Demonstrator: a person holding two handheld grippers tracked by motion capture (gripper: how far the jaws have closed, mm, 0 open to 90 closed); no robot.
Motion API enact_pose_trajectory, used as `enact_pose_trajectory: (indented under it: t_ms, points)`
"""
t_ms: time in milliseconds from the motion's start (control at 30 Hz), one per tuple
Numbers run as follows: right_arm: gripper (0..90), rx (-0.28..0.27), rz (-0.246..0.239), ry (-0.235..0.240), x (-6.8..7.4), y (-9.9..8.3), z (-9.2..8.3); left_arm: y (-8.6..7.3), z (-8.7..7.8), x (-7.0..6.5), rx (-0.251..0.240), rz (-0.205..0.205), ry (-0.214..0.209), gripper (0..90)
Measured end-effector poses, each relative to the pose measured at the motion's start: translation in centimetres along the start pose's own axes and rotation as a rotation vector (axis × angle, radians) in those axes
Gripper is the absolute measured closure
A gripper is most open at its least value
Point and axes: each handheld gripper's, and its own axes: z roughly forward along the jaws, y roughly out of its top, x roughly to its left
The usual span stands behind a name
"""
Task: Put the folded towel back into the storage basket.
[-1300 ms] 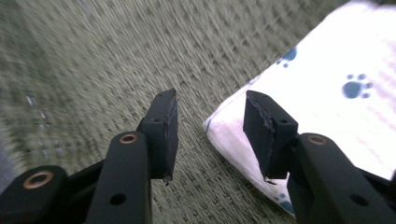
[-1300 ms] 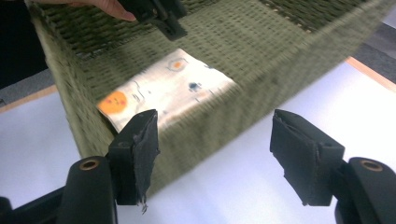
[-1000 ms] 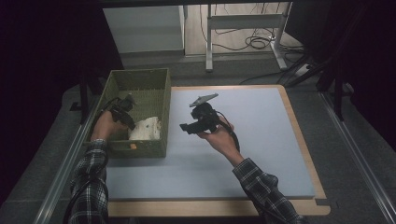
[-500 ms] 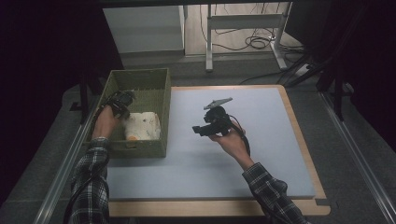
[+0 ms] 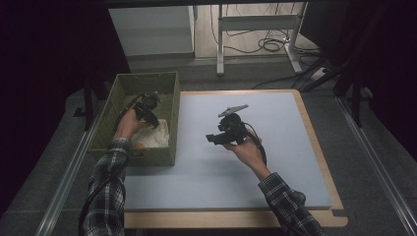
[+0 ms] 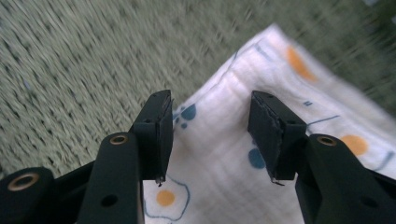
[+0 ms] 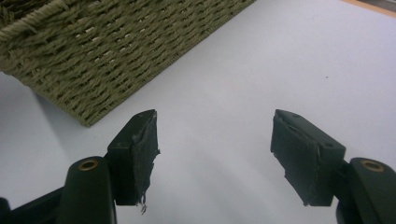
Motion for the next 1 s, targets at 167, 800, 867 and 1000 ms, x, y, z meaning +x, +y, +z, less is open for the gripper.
enact_pose_trajectory:
  t_ms: [167,800,867,1000]
  points:
    - [32.2,-0.007,0.008,0.0,-0.4,-0.3,-0.2,1.2,0.5,-0.1,0.051,0.019,-0.08,83.0]
    - [29.9,-0.017,0.016,-0.018,-1.3,-1.4,-1.9,1.0,-2.2,-1.4,-0.167,-0.014,-0.027,35.7]
    - [28.0,-0.011,0.006,-0.026,-1.4,-1.6,-2.0,0.5,-2.7,-1.2,-0.191,-0.039,-0.04,30.4]
    - [24.7,-0.009,-0.004,-0.032,-1.6,-2.4,-2.6,-0.6,-4.4,-0.8,-0.275,-0.085,-0.083,24.7]
